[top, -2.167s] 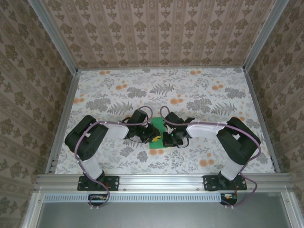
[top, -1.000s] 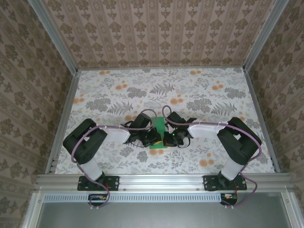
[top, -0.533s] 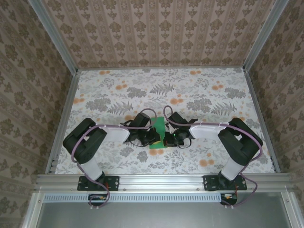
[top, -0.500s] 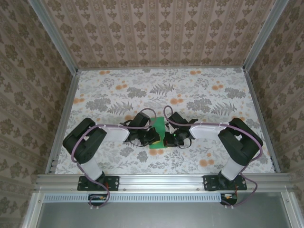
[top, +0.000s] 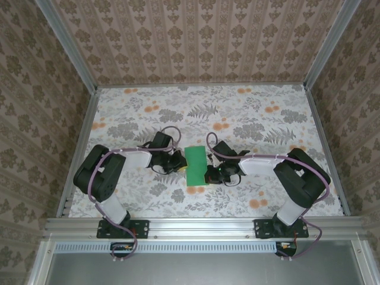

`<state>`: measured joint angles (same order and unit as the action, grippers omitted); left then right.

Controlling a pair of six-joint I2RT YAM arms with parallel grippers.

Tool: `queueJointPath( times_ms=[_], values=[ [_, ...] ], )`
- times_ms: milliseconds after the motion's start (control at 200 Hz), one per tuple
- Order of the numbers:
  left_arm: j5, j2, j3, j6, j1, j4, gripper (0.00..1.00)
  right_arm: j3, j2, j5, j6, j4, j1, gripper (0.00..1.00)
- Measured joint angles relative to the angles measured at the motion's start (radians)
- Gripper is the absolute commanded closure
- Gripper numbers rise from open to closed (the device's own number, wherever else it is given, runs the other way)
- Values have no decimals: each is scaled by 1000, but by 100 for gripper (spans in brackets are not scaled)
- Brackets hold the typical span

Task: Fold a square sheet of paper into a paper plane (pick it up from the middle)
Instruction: Fold the triangle a second time at the center of the table.

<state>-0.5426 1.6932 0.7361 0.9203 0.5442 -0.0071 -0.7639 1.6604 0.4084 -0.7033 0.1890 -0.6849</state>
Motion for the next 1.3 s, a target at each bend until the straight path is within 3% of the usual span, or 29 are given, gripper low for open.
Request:
queueJointPath(
  times_ms=[230,410,575,845,1300],
  values=[
    [32,-51,35,-36,-34,-80,89,-11,0,0,-1,13,0,96],
    [58,-175,61,-48,37,-101,89,-46,-16,-4,-1,104,0,95],
    [69,-198,43,-41,108,-79,89,-121,-88,-5,0,156,0,94],
    [69,-123,10,-5,162,-25,90,-166,-103,-17,-5,159,0,94],
    [64,14,31,6,182,24,90,-230,54,-115,-7,222,-5,95]
  ],
)
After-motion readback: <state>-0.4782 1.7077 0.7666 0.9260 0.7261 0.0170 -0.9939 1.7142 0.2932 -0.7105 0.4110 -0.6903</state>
